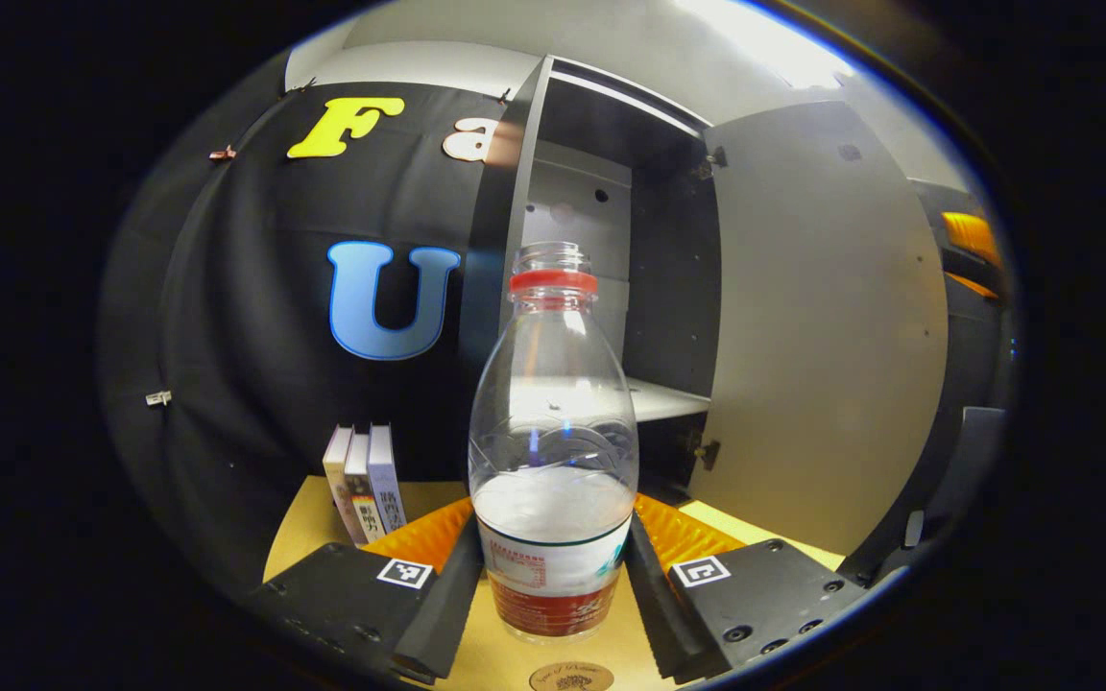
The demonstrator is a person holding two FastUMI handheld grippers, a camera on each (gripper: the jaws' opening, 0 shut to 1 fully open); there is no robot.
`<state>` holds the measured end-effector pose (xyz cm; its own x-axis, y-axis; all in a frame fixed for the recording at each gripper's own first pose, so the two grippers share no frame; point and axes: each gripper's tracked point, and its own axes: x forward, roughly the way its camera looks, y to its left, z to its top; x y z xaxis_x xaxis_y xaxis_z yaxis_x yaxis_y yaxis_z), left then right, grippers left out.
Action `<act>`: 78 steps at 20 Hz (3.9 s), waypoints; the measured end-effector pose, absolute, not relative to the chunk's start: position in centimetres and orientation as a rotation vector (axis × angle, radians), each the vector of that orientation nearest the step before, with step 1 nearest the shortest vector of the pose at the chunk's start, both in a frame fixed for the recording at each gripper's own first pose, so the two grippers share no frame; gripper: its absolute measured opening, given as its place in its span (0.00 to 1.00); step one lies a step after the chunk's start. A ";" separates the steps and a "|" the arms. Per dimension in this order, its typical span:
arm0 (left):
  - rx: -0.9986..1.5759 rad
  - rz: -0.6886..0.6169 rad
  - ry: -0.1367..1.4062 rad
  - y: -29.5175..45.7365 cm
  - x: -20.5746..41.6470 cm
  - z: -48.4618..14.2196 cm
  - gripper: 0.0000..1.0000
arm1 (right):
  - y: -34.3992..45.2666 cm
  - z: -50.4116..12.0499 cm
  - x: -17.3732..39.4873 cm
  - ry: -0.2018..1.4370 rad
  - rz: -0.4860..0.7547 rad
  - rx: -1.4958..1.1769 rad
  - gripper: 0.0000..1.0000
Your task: Open the cabinet door with the right hand, grasp the bottle in the cabinet with the left hand and place it on the coaster, then close the cabinet door with the right hand.
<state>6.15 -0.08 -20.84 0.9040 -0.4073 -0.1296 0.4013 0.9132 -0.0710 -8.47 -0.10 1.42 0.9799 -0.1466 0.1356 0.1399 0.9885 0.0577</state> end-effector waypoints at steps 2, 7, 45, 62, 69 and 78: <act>-0.056 -0.431 0.136 -0.1 5.1 -23.2 0.76 | 0.5 0.4 -7.1 -0.137 -0.138 0.082 0.95; -0.079 -0.480 0.173 -0.5 2.1 -30.2 0.76 | 0.1 -3.5 -5.2 -0.050 -0.189 0.062 0.95; -0.046 -0.506 0.311 -2.3 -0.3 -44.2 0.87 | 0.9 -17.5 -1.7 0.296 -0.133 0.059 0.95; 0.057 -0.541 0.141 -4.6 2.6 -29.1 0.95 | -1.2 -10.1 -5.1 0.185 -0.163 0.015 1.00; 0.082 -0.684 0.080 -9.1 -0.3 -19.6 0.95 | -7.2 -3.6 -12.2 0.080 -0.324 0.052 0.95; -0.041 -0.712 0.130 -16.8 -1.6 -14.8 0.93 | -18.8 0.5 -16.7 -0.021 -0.522 -0.019 0.96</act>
